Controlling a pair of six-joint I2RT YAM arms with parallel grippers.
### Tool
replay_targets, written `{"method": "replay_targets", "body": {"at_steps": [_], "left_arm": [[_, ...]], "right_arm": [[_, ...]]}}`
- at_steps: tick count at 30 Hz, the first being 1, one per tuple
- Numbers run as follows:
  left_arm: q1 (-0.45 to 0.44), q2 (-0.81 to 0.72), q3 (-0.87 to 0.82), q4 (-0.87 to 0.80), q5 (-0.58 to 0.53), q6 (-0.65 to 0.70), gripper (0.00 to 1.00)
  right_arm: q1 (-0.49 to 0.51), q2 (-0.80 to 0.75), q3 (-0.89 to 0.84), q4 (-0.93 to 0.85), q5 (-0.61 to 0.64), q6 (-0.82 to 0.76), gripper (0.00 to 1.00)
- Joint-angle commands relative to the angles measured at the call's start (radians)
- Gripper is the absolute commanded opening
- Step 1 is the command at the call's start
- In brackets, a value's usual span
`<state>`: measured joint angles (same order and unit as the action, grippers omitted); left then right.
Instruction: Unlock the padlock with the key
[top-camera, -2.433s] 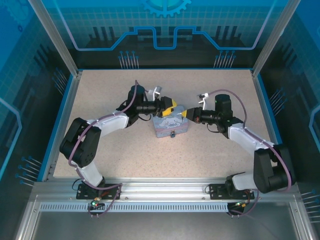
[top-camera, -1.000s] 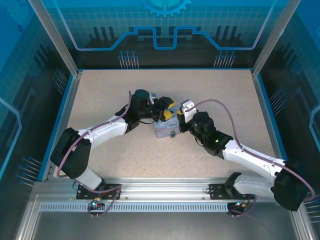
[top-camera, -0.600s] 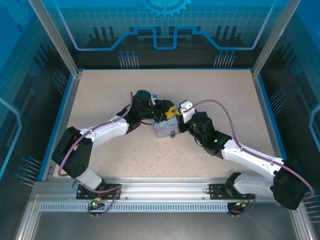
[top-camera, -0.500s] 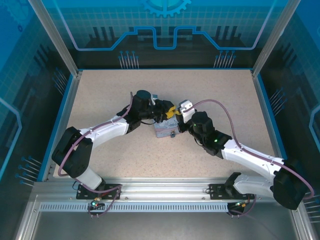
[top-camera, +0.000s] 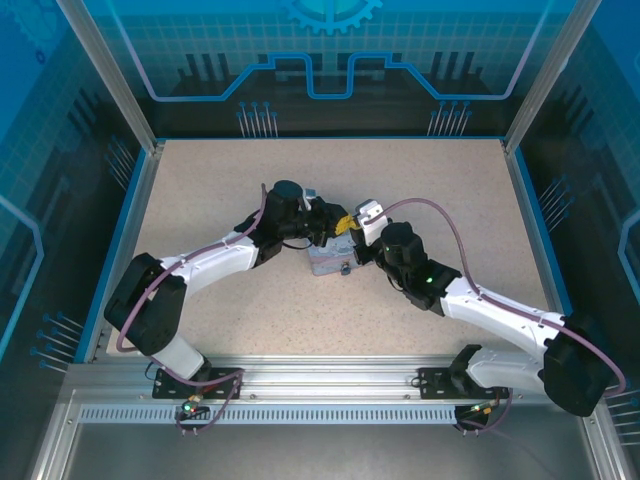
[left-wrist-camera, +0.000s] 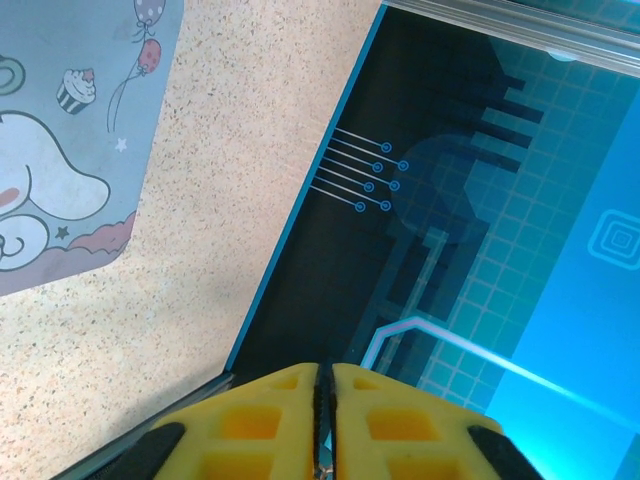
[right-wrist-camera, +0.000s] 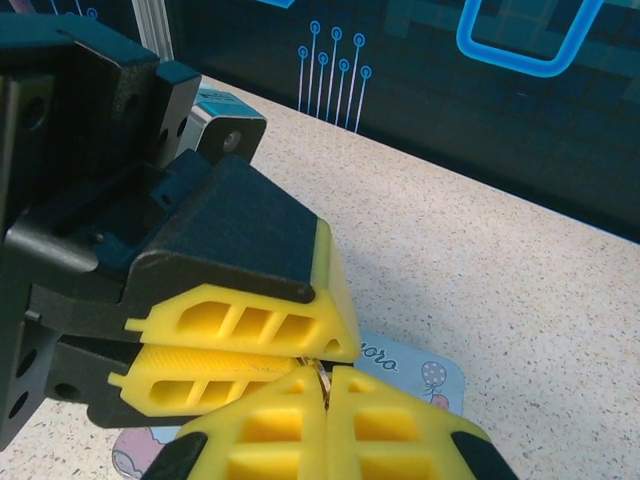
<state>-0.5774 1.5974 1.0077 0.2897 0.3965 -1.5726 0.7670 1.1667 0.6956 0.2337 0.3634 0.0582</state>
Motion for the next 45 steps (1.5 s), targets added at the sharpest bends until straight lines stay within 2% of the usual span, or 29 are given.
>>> {"method": "replay_targets", "body": {"at_steps": [1,5,7,8,11,13,17,20,24,31,38,45], "left_arm": [[-0.007,0.009,0.037,0.021,-0.004,-0.003,0.08],[-0.007,0.012,0.037,0.021,-0.005,-0.001,0.00],[-0.006,0.013,0.037,0.022,-0.006,0.001,0.00],[-0.007,0.016,0.036,0.023,-0.007,0.005,0.00],[-0.004,0.016,0.037,0.017,-0.010,0.048,0.00],[0.003,0.016,0.047,-0.006,-0.011,0.109,0.00],[0.010,0.008,0.046,-0.007,-0.032,0.261,0.00],[0.013,-0.006,0.036,0.012,-0.053,0.378,0.00],[0.013,-0.028,0.018,0.059,-0.079,0.535,0.00],[0.013,-0.115,-0.058,0.166,-0.204,0.729,0.00],[0.006,-0.177,-0.177,0.418,-0.350,0.708,0.00],[-0.014,-0.176,-0.235,0.560,-0.433,0.640,0.00]], "right_arm": [[0.017,0.008,0.029,0.030,0.011,-0.013,0.00],[0.017,0.008,0.028,0.030,0.012,-0.012,0.00],[0.018,0.005,0.034,0.028,0.012,-0.009,0.00],[0.018,0.000,0.039,0.014,0.014,-0.002,0.06],[-0.005,-0.041,0.051,-0.057,-0.006,0.050,0.37],[-0.048,-0.088,0.050,-0.115,-0.056,0.117,0.46],[-0.155,-0.203,0.024,-0.223,-0.170,0.273,0.54],[-0.247,-0.255,0.015,-0.296,-0.276,0.418,0.57],[-0.331,-0.253,0.020,-0.330,-0.433,0.614,0.58],[-0.397,-0.177,-0.029,-0.119,-0.633,0.964,0.61],[-0.408,-0.053,-0.068,0.225,-0.701,1.200,0.60],[-0.395,0.059,-0.032,0.428,-0.711,1.293,0.56]]}}
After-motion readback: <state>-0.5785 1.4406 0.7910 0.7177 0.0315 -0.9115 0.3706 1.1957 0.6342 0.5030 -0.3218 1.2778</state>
